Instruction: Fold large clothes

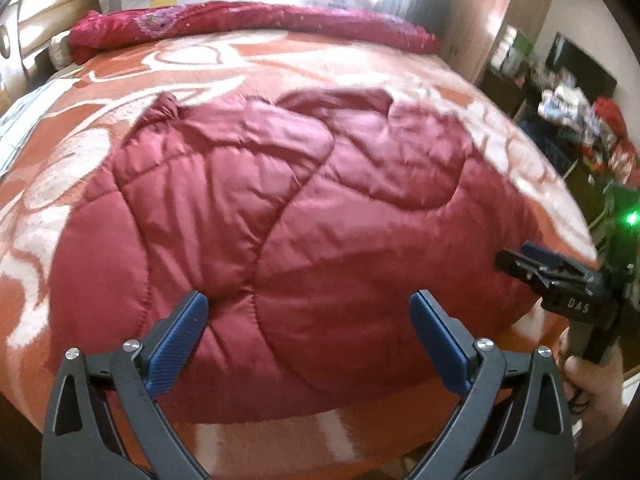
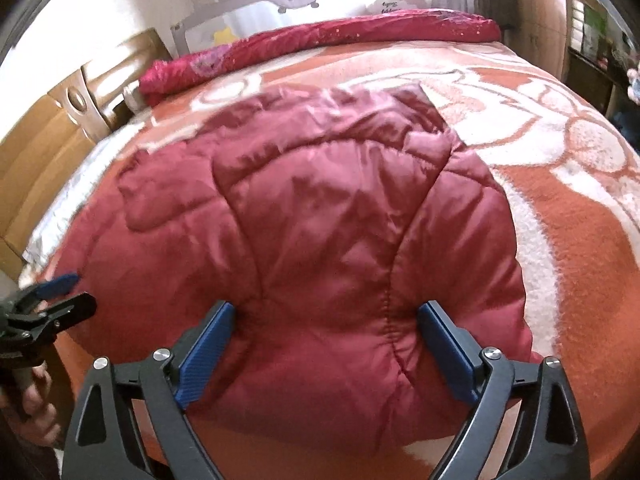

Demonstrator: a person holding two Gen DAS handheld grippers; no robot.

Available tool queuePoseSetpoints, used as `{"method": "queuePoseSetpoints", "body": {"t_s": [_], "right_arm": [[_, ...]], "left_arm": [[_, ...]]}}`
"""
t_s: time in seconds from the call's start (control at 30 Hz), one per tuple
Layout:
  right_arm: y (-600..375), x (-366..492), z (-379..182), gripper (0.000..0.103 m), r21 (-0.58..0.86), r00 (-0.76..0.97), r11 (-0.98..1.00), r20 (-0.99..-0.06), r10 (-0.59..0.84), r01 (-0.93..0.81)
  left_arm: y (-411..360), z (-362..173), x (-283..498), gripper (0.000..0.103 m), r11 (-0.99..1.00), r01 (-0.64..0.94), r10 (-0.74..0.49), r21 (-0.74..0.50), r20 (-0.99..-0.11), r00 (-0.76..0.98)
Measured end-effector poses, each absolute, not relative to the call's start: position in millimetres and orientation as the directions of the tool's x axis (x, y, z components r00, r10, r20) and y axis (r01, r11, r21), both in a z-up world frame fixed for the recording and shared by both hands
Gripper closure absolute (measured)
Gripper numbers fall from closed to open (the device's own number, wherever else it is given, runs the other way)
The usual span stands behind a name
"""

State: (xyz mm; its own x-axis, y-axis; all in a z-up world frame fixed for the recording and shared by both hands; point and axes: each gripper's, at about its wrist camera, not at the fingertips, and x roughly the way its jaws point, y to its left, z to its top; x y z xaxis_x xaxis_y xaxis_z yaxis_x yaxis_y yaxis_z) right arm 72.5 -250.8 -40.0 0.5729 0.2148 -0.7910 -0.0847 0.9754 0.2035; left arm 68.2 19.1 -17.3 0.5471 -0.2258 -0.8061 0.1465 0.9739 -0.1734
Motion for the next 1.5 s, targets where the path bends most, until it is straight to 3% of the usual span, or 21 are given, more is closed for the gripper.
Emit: {"method": "queuePoseSetpoints", "body": {"t_s": [0.13, 0.27, 0.43, 1.07, 1.2, 1.33, 1.5], "right_arm": [[-238, 72, -22, 0.012, 0.193, 0.608, 0.972, -0.758, 0.235, -0.134], [-217, 91, -28, 0.012, 0.161, 0.57, 0.969, -0.786, 0.24, -0.185], [-219, 124, -54, 0.01, 0.138, 0.538, 0.979, -0.819, 0.199, -0.151], [-229, 161, -62, 0.008, 0.152, 0.513, 0.982, -0.838, 0.187, -0.108], [-229, 144, -38, 0.019, 0.172, 0.543, 0.979, -0.814, 0.205, -0.111], [-224, 124, -26, 0.02, 0.174, 0.547, 0.973, -0.806, 0.228, -0.149], [-224, 134, -58, 0.016, 0.154, 0.494, 0.977, -0.844, 0.206, -0.144]], "left_arm": [[32, -4, 69, 0.002, 0.979, 0.102, -0.202, -0.177, -0.781, 0.591], [37, -22, 91, 0.002, 0.984, 0.07, -0.174, -0.162, -0.826, 0.536], [29, -37, 108, 0.002, 0.994, 0.067, -0.112, -0.09, -0.85, 0.514], [25, -49, 135, 0.0, 0.996, 0.054, -0.084, -0.067, -0.869, 0.487], [27, -50, 138, 0.0, 0.996, 0.053, -0.087, -0.07, -0.872, 0.482], [26, -51, 138, 0.0, 0.996, 0.052, -0.083, -0.066, -0.871, 0.483], [25, -52, 139, 0.0, 0.997, 0.054, -0.08, -0.061, -0.871, 0.484]]}}
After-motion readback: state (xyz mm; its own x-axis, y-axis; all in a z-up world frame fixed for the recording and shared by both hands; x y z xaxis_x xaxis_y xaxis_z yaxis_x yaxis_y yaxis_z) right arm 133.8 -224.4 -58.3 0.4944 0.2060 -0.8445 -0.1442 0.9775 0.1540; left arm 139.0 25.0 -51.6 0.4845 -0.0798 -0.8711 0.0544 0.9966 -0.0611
